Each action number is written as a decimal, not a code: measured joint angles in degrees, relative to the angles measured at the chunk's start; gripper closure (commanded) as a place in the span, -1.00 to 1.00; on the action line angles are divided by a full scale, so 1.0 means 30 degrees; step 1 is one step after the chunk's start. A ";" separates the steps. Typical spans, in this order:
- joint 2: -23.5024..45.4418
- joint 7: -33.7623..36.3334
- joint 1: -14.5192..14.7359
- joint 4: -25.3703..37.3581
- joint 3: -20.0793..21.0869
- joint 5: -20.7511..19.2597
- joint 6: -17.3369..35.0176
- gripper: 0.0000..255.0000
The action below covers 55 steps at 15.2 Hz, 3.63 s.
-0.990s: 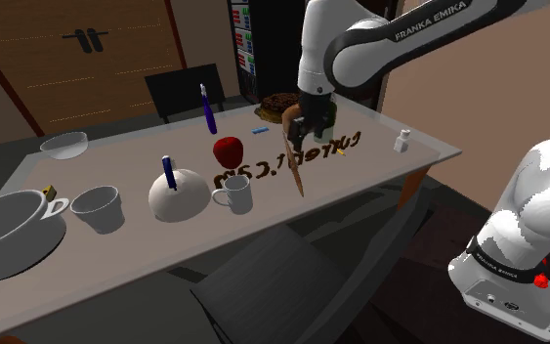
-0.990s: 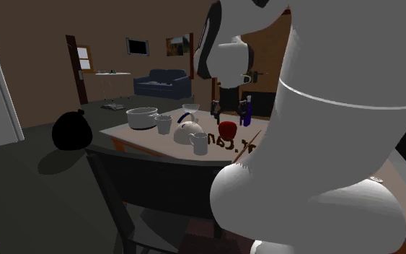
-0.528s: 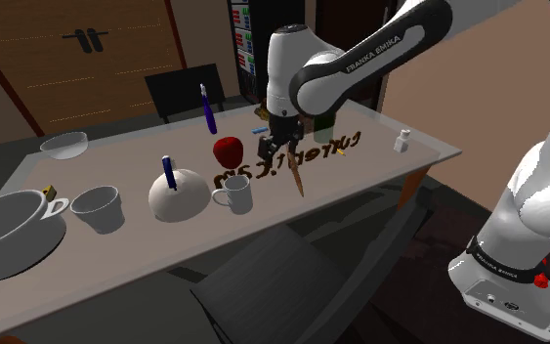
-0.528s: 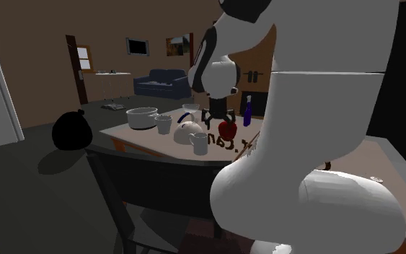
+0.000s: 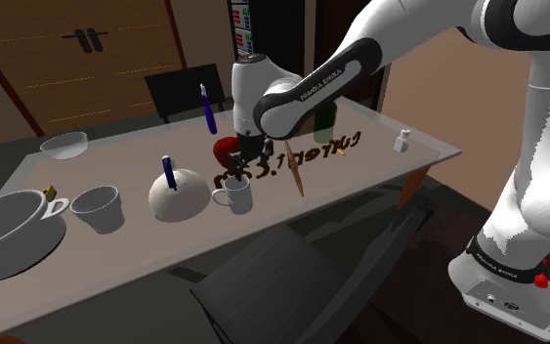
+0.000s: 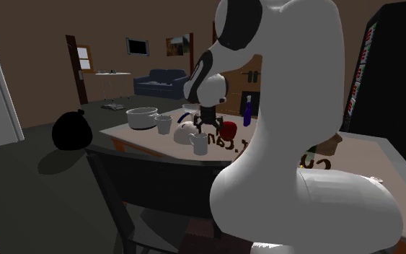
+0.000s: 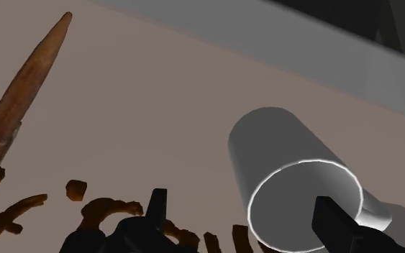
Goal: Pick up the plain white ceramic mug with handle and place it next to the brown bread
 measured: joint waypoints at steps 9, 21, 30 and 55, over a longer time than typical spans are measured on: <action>0.2286 0.0851 0.0538 0.1069 -0.0417 -0.0882 0.1137 -1.00; 0.2428 0.0886 0.0546 0.1023 -0.0466 -0.0955 0.1330 1.00; 0.2005 0.0681 0.0452 0.1224 -0.0332 -0.0710 0.0730 1.00; -0.0455 -0.0579 0.0114 0.4286 0.0302 0.0769 -0.4618 1.00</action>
